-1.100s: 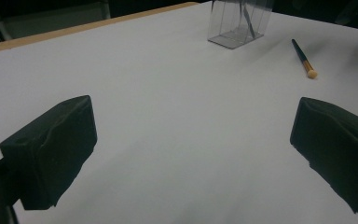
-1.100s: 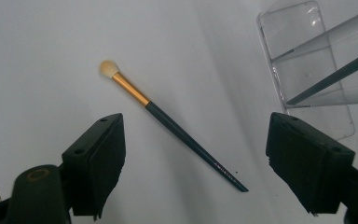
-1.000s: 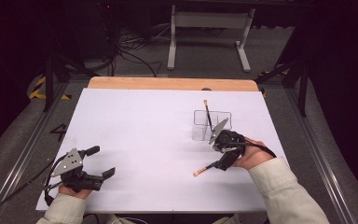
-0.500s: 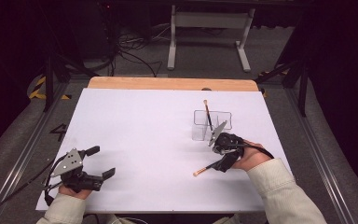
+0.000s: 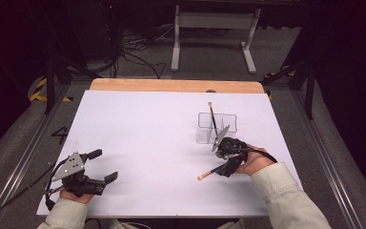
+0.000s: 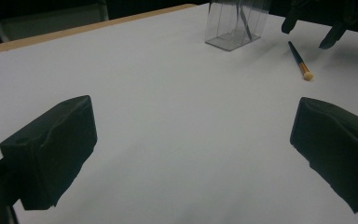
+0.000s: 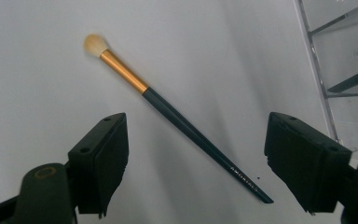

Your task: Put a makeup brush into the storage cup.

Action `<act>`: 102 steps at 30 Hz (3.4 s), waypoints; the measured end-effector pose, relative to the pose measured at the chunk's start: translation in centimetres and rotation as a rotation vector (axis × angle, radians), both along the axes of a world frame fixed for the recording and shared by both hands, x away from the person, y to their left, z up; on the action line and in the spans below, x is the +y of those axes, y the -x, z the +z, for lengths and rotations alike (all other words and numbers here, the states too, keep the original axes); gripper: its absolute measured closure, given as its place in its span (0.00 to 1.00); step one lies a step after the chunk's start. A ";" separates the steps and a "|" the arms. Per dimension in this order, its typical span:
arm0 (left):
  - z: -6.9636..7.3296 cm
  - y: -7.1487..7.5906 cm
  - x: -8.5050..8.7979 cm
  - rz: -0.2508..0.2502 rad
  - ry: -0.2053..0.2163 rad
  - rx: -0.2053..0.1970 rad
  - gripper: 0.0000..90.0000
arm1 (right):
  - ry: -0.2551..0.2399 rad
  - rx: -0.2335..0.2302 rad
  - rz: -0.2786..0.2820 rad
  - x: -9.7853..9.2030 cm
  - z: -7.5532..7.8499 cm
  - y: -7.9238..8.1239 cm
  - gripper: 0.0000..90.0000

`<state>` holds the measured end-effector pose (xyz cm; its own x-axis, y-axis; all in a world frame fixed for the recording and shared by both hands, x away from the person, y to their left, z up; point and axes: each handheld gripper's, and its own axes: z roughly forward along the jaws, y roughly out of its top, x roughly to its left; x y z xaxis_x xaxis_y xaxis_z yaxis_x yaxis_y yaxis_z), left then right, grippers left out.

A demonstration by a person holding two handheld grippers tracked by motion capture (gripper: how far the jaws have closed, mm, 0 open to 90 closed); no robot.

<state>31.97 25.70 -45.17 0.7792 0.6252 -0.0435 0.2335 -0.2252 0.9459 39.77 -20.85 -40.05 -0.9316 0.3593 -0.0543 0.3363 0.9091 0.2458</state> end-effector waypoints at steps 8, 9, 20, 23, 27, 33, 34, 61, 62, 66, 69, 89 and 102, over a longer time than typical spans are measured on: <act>0.0 0.0 0.0 -0.001 0.002 0.000 0.01 | 0.015 0.005 0.004 0.1 -0.5 -0.2 0.26; 0.0 0.0 0.0 -0.001 0.002 0.000 0.01 | 0.016 0.010 0.002 0.2 -0.6 -0.2 0.27; 0.0 0.0 0.1 -0.002 0.000 -0.003 0.01 | 0.037 0.013 0.015 0.4 -1.1 -0.2 0.28; 0.0 0.0 0.1 -0.002 -0.001 -0.003 0.01 | 0.038 0.014 0.016 0.3 -1.1 -0.2 0.29; 0.0 0.0 0.0 -0.001 -0.001 -0.004 0.01 | 0.043 0.015 0.015 0.3 -1.3 -0.2 0.31; 0.0 0.0 0.1 -0.002 -0.001 -0.004 0.01 | 0.048 0.027 0.006 0.3 -1.6 -0.4 0.33; 0.0 0.0 0.1 -0.002 -0.001 -0.004 0.01 | 0.048 0.027 0.006 0.3 -1.6 -0.4 0.33; 0.1 0.0 0.0 0.000 -0.004 -0.003 0.01 | 0.076 0.057 0.025 0.4 -2.1 -0.2 0.56; 0.1 0.0 0.0 0.000 -0.004 -0.003 0.01 | 0.078 0.059 0.020 0.3 -2.0 -0.2 0.59; 0.1 0.0 0.0 0.000 -0.004 -0.003 0.01 | 0.092 0.068 0.012 0.3 -1.9 -0.1 0.70; 0.0 0.0 0.0 0.000 -0.004 -0.002 0.01 | 0.099 0.071 0.018 0.4 -1.9 0.0 0.76; 0.0 0.0 0.0 0.001 -0.001 0.002 0.01 | 0.107 0.077 0.055 0.6 -1.5 0.4 0.93; 0.0 0.0 0.0 0.001 -0.002 0.002 0.01 | 0.041 0.022 0.058 0.3 0.7 1.0 0.93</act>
<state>31.95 25.70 -45.15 0.7783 0.6264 -0.0438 0.2356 -0.2267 0.9451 38.80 -20.56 -39.39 -0.9519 0.3027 -0.0467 0.2879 0.9363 0.2011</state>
